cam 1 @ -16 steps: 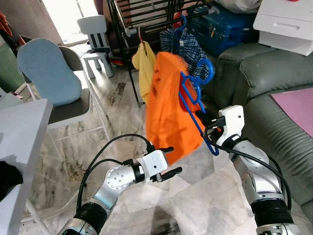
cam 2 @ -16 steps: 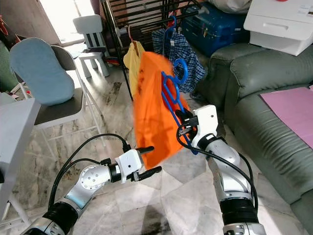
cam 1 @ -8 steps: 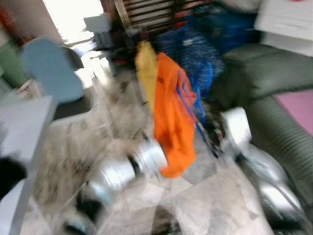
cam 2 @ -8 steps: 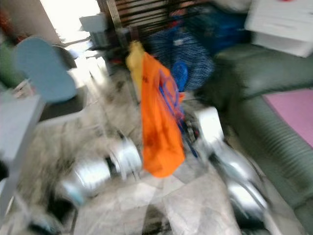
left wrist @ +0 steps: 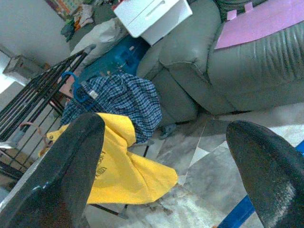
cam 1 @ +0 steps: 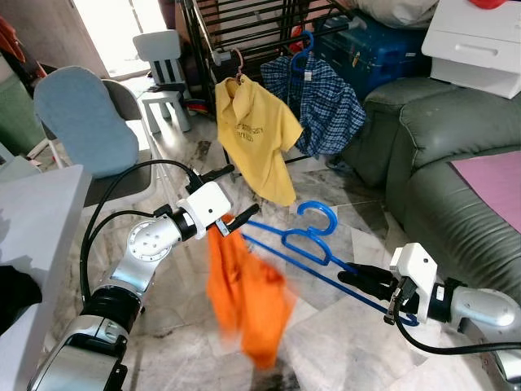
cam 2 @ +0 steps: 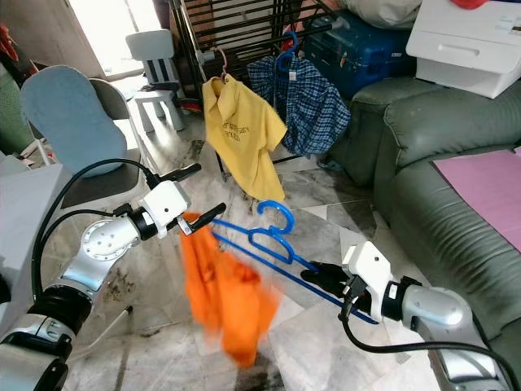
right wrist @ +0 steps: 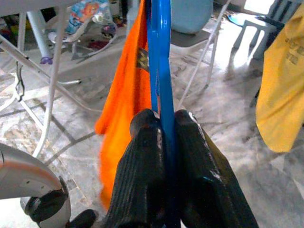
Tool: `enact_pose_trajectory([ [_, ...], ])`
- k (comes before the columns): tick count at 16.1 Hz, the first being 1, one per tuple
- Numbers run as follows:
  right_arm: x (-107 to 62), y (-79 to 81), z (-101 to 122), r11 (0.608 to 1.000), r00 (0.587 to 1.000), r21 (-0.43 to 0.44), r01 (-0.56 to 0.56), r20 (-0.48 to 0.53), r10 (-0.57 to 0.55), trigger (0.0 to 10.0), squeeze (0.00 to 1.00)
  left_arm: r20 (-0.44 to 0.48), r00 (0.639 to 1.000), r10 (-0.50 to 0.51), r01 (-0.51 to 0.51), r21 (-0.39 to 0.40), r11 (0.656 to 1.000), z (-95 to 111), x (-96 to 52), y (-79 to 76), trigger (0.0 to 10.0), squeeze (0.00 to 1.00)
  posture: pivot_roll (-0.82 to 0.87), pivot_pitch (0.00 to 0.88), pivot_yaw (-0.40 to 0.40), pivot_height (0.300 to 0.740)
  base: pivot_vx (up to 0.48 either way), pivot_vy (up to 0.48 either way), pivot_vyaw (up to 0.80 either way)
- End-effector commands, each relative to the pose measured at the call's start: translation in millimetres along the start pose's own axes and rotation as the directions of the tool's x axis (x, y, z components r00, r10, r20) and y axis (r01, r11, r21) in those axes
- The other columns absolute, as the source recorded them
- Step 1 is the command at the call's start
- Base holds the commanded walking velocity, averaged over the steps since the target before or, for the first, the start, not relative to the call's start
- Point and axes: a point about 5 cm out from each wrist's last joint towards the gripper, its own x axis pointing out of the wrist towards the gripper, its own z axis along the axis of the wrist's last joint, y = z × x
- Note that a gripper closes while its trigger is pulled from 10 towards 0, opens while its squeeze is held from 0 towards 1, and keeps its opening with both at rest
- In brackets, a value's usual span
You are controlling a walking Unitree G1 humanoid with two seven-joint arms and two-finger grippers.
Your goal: Hang hanger
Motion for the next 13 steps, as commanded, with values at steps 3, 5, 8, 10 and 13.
enact_pose_trajectory([
  [3,5.0,-8.9,14.3,0.996,0.999,-0.082,-0.019,0.040,0.022,10.0,0.00,-0.013,1.000,0.009,-0.008,0.040,0.999,-1.4,-6.4,8.9,10.0,1.00,-0.23,0.000,0.135,0.740,0.000,0.000,0.00],
  [5,12.1,-5.9,14.1,0.997,0.998,-0.080,-0.012,0.061,0.017,10.0,0.00,0.007,0.999,0.033,-0.033,0.039,0.999,1.7,-4.9,12.3,10.0,1.00,-0.23,0.000,0.137,0.740,0.000,0.000,0.00],
  [8,20.8,1.3,11.5,0.998,0.996,-0.062,0.008,0.094,-0.002,10.0,0.00,0.059,0.995,0.086,-0.088,0.036,0.995,11.5,-1.8,21.1,10.0,1.00,-0.22,0.000,0.143,0.740,0.000,0.000,0.00],
  [10,20.7,2.8,9.6,0.998,0.996,-0.063,0.009,0.092,-0.003,10.0,0.00,0.059,0.997,0.055,-0.057,0.037,0.998,12.7,-3.8,23.5,10.0,0.33,-0.22,0.000,0.146,0.740,0.000,0.000,0.00],
  [13,9.0,-4.4,5.7,0.996,0.998,-0.090,0.015,0.059,-0.010,10.0,0.00,0.010,0.999,-0.041,0.041,-0.033,0.999,3.9,-17.9,30.4,10.0,0.00,-0.22,0.000,0.150,0.740,0.000,0.000,0.00],
])
